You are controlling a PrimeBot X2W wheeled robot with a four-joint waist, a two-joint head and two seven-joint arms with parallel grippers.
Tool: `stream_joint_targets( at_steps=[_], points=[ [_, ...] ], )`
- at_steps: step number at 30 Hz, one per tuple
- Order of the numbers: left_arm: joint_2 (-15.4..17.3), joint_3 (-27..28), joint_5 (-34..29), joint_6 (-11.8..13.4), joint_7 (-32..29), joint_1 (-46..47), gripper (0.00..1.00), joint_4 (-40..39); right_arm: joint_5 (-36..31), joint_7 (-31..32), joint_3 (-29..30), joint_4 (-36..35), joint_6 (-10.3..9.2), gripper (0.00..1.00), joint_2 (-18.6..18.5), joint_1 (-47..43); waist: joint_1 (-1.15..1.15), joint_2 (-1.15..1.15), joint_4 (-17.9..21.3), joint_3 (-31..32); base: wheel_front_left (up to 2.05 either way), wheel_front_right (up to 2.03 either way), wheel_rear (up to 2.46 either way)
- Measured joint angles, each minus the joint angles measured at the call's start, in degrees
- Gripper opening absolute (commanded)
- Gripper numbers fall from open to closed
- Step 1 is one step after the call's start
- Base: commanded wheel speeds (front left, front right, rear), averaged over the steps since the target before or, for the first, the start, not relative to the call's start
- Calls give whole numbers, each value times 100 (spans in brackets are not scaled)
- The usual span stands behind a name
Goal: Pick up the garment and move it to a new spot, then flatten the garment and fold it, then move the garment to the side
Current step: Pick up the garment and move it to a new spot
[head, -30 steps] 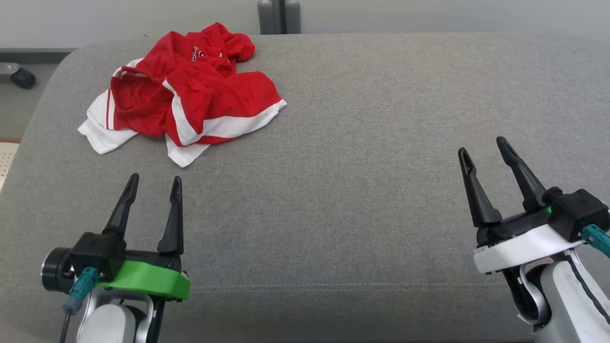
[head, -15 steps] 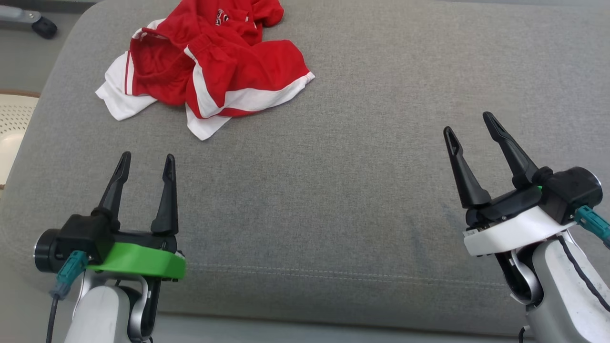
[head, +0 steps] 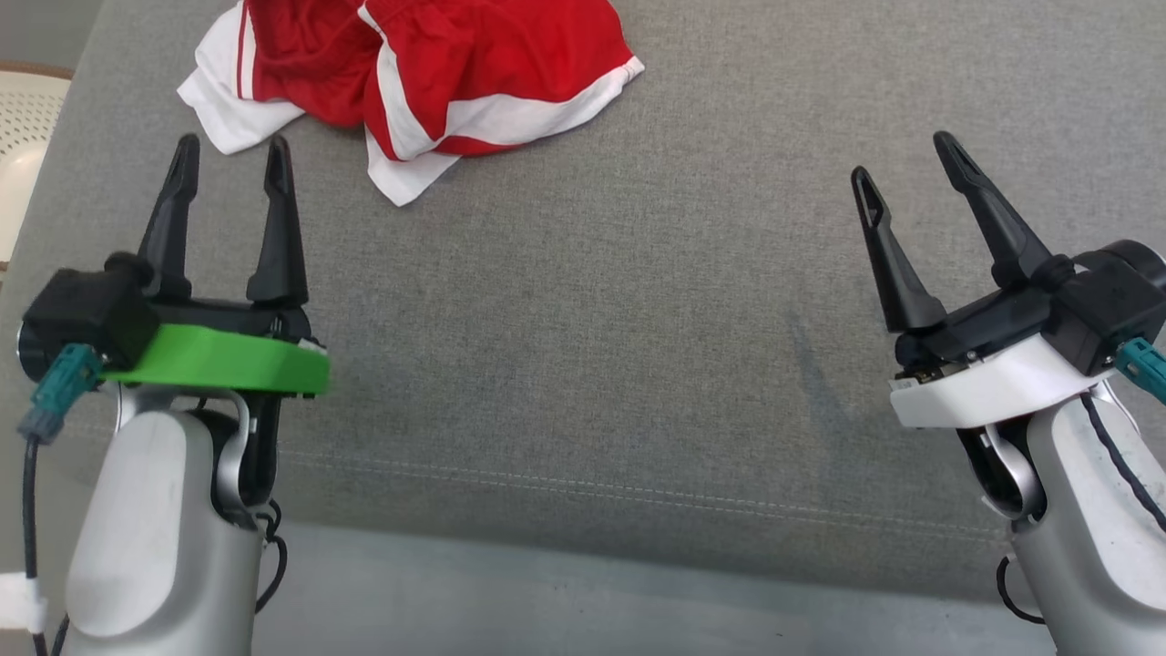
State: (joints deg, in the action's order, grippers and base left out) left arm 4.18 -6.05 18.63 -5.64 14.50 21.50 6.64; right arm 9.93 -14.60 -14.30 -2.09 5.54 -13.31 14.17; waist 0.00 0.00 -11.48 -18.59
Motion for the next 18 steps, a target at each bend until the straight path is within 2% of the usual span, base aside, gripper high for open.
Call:
stream_joint_targets(
  at_steps=[11, 18],
  points=[
    [9, 185, 307, -23, -412, 1492, 100, 851, -137, 0, -179, -33, 45, 100, -38, 597, 0, 0, -50, -839, 0, 0, 0],
    [57, 446, 644, -34, -880, 2336, 100, 1686, -205, 0, -260, -21, 49, 100, -33, 927, 1, 0, 27, -1342, 0, 0, 0]
  ],
)
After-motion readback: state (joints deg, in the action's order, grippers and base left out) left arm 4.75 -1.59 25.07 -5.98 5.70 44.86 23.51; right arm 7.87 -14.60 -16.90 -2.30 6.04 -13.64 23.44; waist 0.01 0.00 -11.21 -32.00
